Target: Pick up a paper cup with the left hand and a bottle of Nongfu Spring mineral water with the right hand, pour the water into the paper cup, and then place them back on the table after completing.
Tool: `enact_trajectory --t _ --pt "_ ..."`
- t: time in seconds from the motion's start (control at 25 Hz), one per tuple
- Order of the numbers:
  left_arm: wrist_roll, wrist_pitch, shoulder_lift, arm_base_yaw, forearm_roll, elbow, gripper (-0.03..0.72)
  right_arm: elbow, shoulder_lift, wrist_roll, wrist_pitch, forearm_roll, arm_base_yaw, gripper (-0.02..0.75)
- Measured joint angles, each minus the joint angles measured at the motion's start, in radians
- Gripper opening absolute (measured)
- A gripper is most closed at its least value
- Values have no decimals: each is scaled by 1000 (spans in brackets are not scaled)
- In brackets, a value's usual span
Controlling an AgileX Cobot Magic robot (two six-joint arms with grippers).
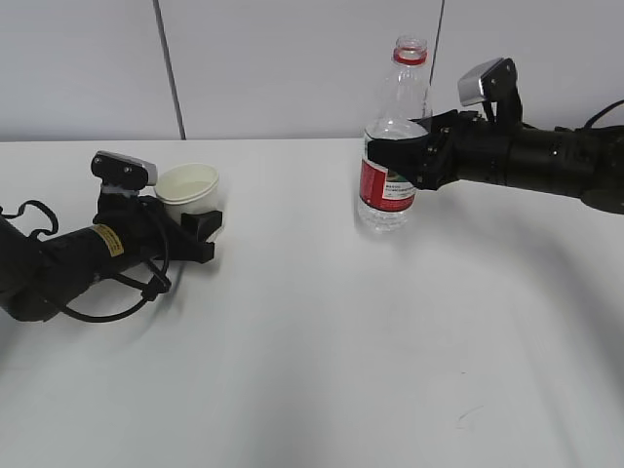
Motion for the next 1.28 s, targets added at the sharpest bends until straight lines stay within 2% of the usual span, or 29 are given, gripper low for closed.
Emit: enact_trajectory --t 0.16,0.64,1.28 --pt "0 0 0 0 0 0 397 0 0 0 0 0 0 471" --pt "0 -11 0 0 -10 0 512 0 0 0 0 0 0 471" --pt "0 -34 -29 0 -14 23 524 0 0 -21 14 0 0 471"
